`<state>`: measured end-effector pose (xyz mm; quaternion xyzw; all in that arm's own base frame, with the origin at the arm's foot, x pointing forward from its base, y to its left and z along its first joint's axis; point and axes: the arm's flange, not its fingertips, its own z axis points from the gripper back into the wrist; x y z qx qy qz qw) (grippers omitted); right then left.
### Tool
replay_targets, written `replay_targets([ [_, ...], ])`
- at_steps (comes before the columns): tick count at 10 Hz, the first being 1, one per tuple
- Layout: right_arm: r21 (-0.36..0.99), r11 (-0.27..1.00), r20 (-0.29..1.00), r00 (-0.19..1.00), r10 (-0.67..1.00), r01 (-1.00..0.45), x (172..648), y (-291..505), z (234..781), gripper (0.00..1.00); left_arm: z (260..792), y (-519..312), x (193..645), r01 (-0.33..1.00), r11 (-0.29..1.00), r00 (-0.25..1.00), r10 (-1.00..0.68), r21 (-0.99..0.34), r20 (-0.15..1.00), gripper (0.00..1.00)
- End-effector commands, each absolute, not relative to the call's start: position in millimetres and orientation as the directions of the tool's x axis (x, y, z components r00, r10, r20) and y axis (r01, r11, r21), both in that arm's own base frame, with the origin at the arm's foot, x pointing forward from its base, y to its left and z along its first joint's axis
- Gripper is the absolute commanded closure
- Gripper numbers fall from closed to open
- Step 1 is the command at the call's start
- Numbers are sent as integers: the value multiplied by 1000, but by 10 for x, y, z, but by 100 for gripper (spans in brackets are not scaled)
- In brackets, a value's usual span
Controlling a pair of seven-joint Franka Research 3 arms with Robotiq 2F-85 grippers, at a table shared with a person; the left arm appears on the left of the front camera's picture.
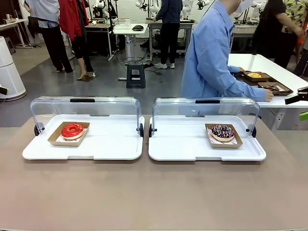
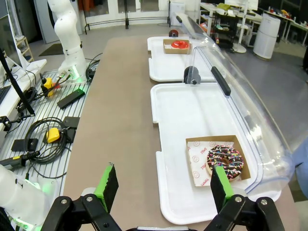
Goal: Provide the desired donut to the person.
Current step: Place the picked Paper togo box onto the Handle tray extended by the person.
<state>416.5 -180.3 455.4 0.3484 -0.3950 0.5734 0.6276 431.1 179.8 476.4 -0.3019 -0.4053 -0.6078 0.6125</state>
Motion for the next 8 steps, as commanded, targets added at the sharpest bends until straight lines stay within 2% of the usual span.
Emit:
replay_targets([
  [1, -17, 96, 899, 27, 438, -995, 4156, -1799, 4548, 0, 4762, 1797, 4304, 988, 87, -68, -487, 126, 871, 0],
  [8, -17, 96, 899, 27, 438, -995, 4156, -1799, 4548, 0, 4762, 1797, 4304, 988, 87, -68, -487, 126, 871, 0],
])
